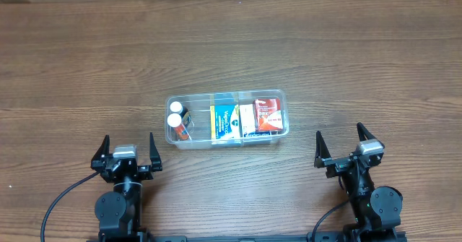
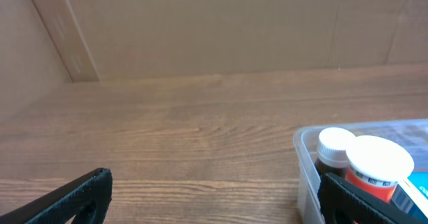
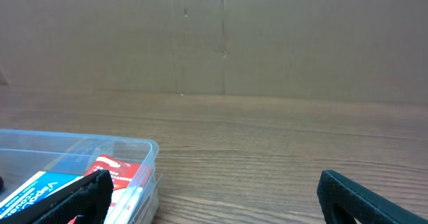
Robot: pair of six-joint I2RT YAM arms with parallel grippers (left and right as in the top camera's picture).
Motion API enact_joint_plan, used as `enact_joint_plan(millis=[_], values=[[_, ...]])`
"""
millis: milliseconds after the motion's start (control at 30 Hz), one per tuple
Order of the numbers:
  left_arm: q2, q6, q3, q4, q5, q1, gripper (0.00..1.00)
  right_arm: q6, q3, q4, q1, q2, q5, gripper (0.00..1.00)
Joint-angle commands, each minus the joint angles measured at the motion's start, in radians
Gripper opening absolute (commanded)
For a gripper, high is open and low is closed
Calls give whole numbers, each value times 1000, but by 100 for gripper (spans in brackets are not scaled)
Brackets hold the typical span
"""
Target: Pack container
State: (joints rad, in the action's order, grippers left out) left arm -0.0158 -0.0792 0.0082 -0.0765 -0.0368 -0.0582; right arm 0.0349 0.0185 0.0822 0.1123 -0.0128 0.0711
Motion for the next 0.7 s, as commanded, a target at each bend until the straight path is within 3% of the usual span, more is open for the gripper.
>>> enact_joint_plan(millis=[0, 667], values=[[11, -14, -3, 2, 12, 6, 100, 7, -10, -5, 5, 10, 1, 100], [11, -14, -3, 2, 12, 6, 100, 7, -10, -5, 5, 10, 1, 100]])
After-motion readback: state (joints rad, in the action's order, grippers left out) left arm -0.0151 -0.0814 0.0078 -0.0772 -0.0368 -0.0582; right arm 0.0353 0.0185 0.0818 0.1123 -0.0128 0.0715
